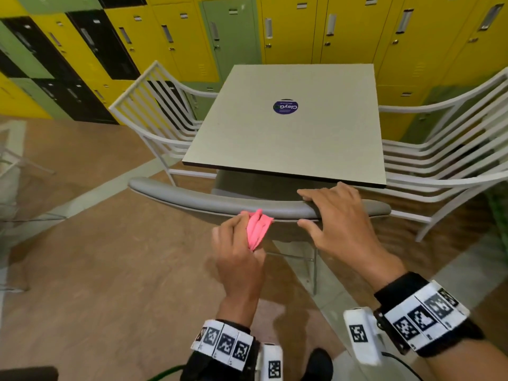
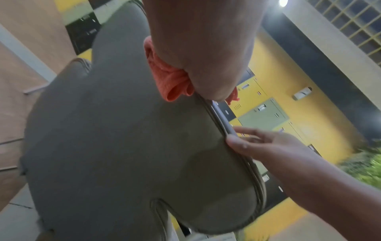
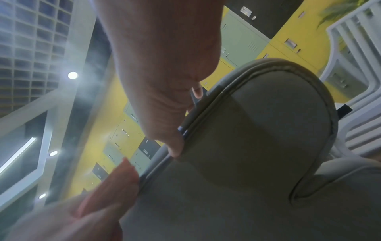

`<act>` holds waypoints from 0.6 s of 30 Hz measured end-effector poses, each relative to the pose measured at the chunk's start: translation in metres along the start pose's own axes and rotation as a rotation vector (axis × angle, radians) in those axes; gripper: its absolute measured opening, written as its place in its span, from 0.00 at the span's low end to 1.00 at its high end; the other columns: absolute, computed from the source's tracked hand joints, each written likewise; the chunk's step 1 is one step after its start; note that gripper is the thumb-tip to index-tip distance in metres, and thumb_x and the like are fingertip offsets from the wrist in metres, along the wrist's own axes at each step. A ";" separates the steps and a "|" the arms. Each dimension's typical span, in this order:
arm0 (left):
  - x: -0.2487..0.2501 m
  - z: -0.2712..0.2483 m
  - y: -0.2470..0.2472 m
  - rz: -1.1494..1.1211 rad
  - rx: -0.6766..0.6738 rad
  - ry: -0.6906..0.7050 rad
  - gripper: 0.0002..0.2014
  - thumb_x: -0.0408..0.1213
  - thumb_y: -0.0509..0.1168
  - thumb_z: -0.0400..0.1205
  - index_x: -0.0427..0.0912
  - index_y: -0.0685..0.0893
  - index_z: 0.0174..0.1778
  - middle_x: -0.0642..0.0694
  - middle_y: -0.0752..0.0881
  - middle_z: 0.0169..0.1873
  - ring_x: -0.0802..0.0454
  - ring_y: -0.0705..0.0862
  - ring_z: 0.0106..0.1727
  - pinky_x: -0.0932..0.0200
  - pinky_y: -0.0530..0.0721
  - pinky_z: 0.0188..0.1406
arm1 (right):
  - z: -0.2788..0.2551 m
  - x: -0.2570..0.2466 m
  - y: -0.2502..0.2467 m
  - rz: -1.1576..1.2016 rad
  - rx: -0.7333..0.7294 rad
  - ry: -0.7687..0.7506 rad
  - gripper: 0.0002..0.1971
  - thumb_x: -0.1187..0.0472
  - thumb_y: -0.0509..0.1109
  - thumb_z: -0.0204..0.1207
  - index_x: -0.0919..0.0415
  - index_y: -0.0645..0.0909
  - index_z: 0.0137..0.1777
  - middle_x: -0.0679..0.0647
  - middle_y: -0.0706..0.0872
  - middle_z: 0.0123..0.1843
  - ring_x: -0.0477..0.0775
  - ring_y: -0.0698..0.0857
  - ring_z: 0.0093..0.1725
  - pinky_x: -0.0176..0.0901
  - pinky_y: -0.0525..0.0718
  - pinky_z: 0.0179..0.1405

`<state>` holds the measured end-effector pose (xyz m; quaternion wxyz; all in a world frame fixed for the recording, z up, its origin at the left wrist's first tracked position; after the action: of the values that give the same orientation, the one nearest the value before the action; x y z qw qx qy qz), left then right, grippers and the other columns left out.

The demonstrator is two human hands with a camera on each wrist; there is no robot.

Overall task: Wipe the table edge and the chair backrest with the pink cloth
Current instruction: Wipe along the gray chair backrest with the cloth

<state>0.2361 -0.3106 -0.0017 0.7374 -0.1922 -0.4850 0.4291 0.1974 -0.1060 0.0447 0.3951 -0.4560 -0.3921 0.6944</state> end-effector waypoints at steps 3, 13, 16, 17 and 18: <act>0.032 -0.012 0.013 -0.048 -0.052 0.060 0.26 0.29 0.65 0.70 0.37 0.90 0.67 0.44 0.86 0.55 0.43 0.81 0.49 0.46 0.84 0.38 | -0.003 0.001 0.004 0.009 0.033 -0.050 0.30 0.49 0.82 0.72 0.56 0.82 0.73 0.53 0.90 0.57 0.59 0.84 0.58 0.58 0.66 0.78; 0.011 -0.005 -0.001 -0.013 0.069 0.014 0.27 0.27 0.65 0.68 0.38 0.91 0.65 0.42 0.86 0.56 0.44 0.80 0.52 0.49 0.83 0.41 | -0.006 0.004 0.005 0.068 0.021 -0.048 0.23 0.50 0.81 0.74 0.55 0.84 0.68 0.50 0.87 0.58 0.56 0.79 0.56 0.50 0.76 0.54; 0.050 -0.015 0.024 -0.069 -0.030 0.090 0.27 0.25 0.68 0.66 0.40 0.89 0.64 0.43 0.85 0.56 0.45 0.80 0.51 0.55 0.80 0.44 | -0.003 0.006 0.006 0.072 -0.011 -0.035 0.23 0.54 0.83 0.72 0.56 0.85 0.67 0.52 0.88 0.58 0.58 0.81 0.56 0.53 0.80 0.54; 0.061 -0.018 0.029 -0.093 -0.069 0.100 0.27 0.26 0.67 0.67 0.40 0.89 0.64 0.44 0.86 0.57 0.46 0.80 0.51 0.57 0.78 0.46 | -0.004 0.007 0.006 0.083 -0.025 -0.036 0.24 0.56 0.84 0.71 0.56 0.85 0.67 0.54 0.89 0.59 0.59 0.82 0.56 0.54 0.81 0.54; 0.070 -0.019 0.030 -0.110 -0.097 0.110 0.26 0.28 0.66 0.68 0.41 0.89 0.64 0.45 0.86 0.57 0.46 0.80 0.51 0.57 0.77 0.47 | -0.005 0.010 0.003 0.096 -0.031 -0.034 0.26 0.57 0.85 0.70 0.56 0.85 0.68 0.54 0.89 0.59 0.59 0.83 0.57 0.55 0.82 0.56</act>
<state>0.2508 -0.2340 0.0064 0.7753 -0.2240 -0.4737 0.3527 0.1989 -0.0970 0.0377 0.3474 -0.4684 -0.3873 0.7141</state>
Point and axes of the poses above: each hand's wrist, its own z-axis towards the middle knuckle, its own y-axis out of the palm, x = y × z, the point moved 5 cm from there along z, towards the middle knuckle
